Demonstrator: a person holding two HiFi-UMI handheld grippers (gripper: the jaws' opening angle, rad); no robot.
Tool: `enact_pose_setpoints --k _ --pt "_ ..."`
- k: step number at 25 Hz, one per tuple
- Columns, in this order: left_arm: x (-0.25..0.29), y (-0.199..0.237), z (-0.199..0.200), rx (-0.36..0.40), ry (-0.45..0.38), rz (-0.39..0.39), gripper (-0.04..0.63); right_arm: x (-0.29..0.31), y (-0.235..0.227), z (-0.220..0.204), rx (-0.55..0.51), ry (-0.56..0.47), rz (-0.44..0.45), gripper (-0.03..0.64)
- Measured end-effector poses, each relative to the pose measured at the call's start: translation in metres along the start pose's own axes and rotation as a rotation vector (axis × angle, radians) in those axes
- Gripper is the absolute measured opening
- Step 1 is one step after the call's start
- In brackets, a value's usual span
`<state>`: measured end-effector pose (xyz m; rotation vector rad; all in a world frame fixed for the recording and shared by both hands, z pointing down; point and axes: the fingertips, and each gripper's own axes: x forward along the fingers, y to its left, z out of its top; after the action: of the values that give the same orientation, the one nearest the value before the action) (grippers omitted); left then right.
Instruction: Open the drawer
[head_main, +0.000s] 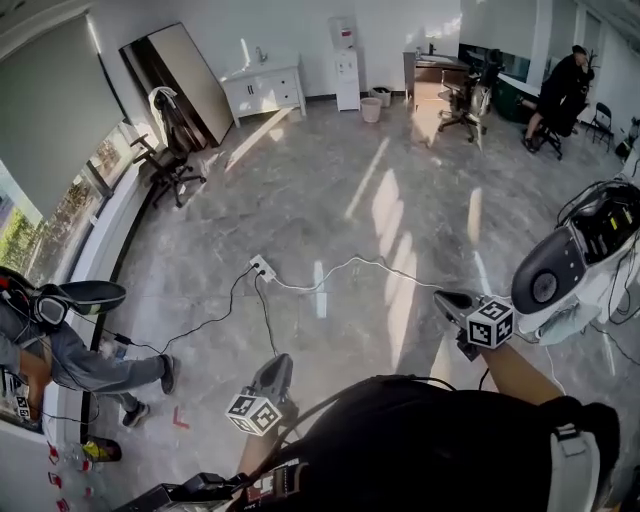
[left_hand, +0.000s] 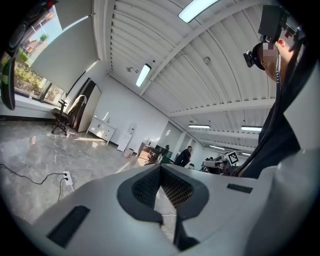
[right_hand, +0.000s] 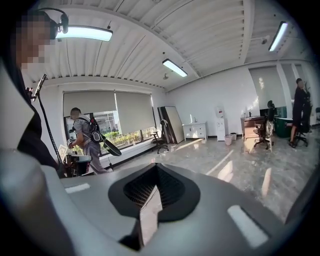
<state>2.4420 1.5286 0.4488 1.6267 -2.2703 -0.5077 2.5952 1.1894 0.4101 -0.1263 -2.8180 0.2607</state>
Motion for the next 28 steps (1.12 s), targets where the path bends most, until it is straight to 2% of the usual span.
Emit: enact_pose_setpoints --k 5,15,21,28 --pt "0.039 0.000 0.017 0.027 -0.015 0.063 -0.009 0.038 -0.045 0.019 -0.001 -0.009 0.085 0.002" --pt "0.159 -0.008 0.048 0.033 -0.106 0.193 -0.009 0.087 -0.178 0.071 -0.039 -0.007 0.199 0.002" --pt "0.222 -0.004 0.063 0.048 -0.107 0.207 -0.009 0.108 -0.232 0.086 -0.051 -0.015 0.219 0.002" --pt "0.280 0.023 0.068 0.035 -0.070 0.169 -0.009 0.133 -0.278 0.084 0.003 -0.009 0.175 0.002"
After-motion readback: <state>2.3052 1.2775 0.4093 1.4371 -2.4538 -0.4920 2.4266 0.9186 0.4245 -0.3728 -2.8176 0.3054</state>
